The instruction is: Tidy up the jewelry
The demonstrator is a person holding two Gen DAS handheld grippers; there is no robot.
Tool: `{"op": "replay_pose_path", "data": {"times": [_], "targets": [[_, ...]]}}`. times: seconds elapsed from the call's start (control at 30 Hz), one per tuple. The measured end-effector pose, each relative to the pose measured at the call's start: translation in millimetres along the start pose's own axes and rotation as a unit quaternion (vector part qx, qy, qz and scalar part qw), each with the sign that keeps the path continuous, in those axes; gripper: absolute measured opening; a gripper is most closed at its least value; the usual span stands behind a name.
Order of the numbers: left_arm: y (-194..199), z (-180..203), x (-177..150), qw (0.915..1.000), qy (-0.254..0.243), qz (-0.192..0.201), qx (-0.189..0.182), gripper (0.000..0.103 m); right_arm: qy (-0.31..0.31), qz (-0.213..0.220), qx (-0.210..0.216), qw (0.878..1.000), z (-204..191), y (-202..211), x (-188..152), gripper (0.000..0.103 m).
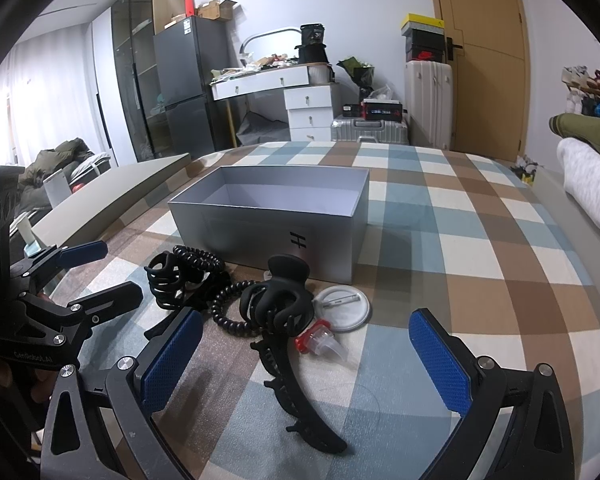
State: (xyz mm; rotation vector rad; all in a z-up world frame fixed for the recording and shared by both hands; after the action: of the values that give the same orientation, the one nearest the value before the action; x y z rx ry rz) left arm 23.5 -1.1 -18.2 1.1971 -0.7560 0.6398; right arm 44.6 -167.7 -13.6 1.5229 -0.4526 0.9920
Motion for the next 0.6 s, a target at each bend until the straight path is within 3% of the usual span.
{"op": "replay_pose_path", "data": {"times": [0.6], "targets": [[-0.2,0.2,-0.1,1.0000,0.000,-0.001,0.001,0.102,-0.001,-0.002,0.001,1.000,0.9,-0.7,-0.7,0.103]]}}
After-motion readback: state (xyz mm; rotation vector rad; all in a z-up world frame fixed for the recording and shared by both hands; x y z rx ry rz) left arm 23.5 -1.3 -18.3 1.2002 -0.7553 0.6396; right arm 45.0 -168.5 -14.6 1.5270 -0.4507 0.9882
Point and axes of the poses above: each gripper's, at about its wrist camera, not at the fingertips, and y roughly against the way its jaws point, z to its right, x to its top, the point moved 3 cm from there along -y, roughly the way its jaws point, and after that the axes turned 14 degrees about -x, right-handed, at the moved point
